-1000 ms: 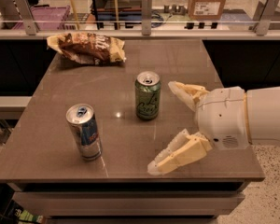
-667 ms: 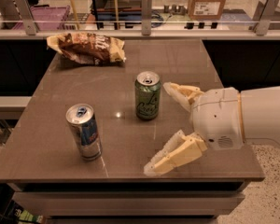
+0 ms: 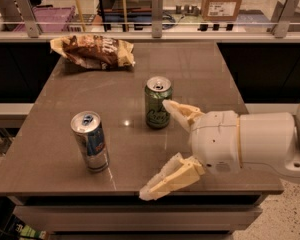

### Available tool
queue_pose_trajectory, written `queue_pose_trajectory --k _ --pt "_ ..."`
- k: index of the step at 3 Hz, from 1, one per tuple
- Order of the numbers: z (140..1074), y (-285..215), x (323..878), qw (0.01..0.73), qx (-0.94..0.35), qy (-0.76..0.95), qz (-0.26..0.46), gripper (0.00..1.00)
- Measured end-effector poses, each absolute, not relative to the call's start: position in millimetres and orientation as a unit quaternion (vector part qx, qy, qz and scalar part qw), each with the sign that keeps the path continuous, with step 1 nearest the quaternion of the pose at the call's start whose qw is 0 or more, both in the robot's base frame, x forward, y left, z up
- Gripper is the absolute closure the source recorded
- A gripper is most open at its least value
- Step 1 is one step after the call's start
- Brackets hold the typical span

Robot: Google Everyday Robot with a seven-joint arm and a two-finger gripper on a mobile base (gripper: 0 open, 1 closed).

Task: Move redbull can near brown chip bag

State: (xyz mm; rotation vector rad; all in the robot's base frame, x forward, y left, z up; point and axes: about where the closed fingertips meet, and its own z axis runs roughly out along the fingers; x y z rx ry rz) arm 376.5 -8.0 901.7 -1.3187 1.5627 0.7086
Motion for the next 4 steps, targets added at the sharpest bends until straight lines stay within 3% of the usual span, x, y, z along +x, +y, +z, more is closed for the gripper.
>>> queue_pose_trajectory --k 2,4 --pt "892.9 20.1 389.5 0.51 -0.513 0.621 0.303 0.0" --pt "887.9 66.3 394.7 0.507 -0.524 0.594 0.339 0.0"
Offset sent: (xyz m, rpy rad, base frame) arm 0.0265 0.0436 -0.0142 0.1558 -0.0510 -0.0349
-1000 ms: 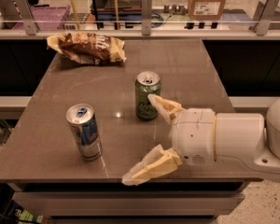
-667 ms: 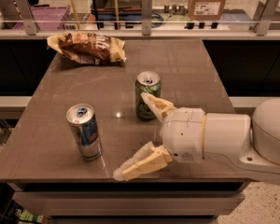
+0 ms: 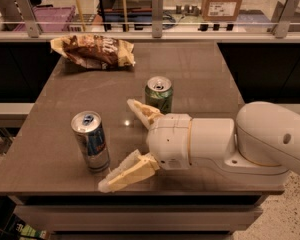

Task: Move redbull can near brown chip bag

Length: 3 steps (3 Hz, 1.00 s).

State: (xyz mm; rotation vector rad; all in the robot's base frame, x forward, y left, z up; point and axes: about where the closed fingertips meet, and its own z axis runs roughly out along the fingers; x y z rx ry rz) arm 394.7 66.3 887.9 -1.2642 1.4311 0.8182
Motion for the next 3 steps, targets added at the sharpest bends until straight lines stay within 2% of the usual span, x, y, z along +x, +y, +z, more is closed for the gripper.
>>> queue_pose_trajectory --k 3 --pt "884.9 123.5 389.4 0.508 -0.544 0.542 0.391 0.0"
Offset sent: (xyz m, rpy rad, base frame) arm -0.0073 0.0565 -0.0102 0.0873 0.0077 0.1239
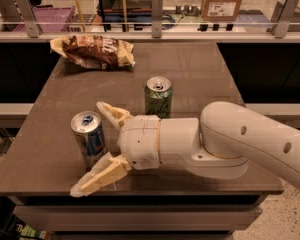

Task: Move redbull can near brown chip bag

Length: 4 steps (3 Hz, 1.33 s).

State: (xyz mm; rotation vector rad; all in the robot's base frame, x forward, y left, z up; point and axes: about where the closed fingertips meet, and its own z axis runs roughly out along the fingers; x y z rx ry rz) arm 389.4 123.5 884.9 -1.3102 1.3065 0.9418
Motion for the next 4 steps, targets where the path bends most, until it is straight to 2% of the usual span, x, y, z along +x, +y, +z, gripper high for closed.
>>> queue_pose_trajectory --k 1,3,4 --pt "886.2 125.2 387.8 0.508 -0.546 0.541 0.39 0.18" --pt "889.0 129.1 384.6 0.507 -0.551 0.537 0.388 0.64" --pt "890.9 131.7 382.3 0.507 -0.554 0.535 0.387 0.96"
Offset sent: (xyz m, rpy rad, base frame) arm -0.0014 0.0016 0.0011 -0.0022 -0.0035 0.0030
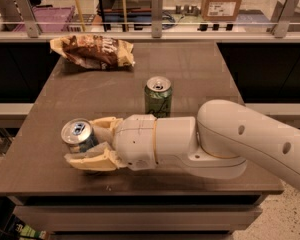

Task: Move redbull can near brown chip bag

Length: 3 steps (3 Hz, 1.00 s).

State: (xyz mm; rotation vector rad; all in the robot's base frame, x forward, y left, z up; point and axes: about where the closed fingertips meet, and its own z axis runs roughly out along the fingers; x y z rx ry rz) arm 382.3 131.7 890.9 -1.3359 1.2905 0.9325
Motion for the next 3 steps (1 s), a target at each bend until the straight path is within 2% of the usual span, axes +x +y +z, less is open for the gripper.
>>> queue_pose_trajectory --k 1,3 --pt "896.3 130.8 382.9 0.508 -0.558 0.531 0.384 1.0" --pt "936.4 112.3 397.6 0.522 -0.574 0.514 0.366 1.0"
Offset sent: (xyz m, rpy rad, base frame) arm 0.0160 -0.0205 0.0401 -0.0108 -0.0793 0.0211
